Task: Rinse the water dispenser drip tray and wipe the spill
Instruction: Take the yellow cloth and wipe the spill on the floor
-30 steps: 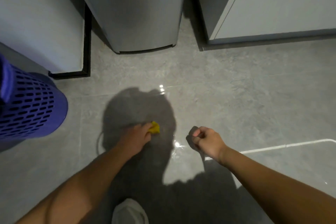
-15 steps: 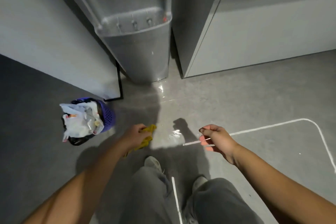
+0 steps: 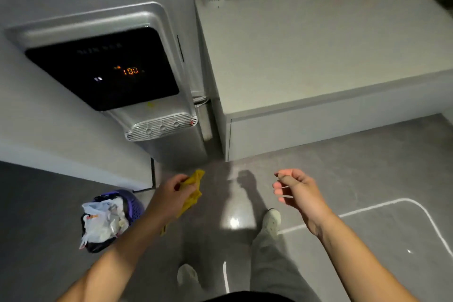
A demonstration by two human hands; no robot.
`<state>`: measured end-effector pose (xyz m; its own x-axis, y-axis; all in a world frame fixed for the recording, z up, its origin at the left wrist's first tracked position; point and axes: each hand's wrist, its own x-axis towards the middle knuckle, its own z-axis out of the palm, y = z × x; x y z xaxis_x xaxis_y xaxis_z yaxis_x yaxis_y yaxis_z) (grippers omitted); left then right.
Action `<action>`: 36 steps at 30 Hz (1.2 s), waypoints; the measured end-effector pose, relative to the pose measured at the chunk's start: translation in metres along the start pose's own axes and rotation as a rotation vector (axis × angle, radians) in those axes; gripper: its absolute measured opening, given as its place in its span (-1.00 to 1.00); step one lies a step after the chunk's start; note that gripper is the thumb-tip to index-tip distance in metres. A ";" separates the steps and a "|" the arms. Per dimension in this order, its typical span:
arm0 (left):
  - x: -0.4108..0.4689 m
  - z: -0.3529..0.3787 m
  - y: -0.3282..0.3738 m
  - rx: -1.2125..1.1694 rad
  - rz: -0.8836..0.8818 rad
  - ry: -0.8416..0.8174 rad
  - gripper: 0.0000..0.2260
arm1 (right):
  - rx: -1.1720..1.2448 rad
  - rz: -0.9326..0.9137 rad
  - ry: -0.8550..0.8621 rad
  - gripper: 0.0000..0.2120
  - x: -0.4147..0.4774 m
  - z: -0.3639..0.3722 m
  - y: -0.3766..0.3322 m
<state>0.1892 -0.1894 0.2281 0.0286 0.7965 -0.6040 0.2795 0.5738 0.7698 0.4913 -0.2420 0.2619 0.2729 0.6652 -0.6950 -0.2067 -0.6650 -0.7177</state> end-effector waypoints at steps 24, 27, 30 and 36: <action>0.268 0.166 0.295 0.330 0.286 0.171 -0.74 | -0.818 -0.365 0.053 -0.90 0.318 -0.132 -0.298; 0.300 0.181 0.311 0.483 0.354 0.189 -0.71 | -0.941 -0.414 0.039 -0.87 0.353 -0.133 -0.317; 0.318 0.194 0.320 0.588 0.361 0.120 -0.60 | -1.043 -0.447 0.058 -0.88 0.380 -0.132 -0.326; 0.334 0.215 0.324 0.898 0.337 0.128 -0.58 | -1.094 -0.356 0.076 -0.83 0.407 -0.131 -0.321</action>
<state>0.4955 0.2216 0.2314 0.1516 0.9379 -0.3120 0.9065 -0.0061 0.4222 0.7913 0.1976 0.2151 0.2156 0.8767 -0.4300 0.8087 -0.4071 -0.4245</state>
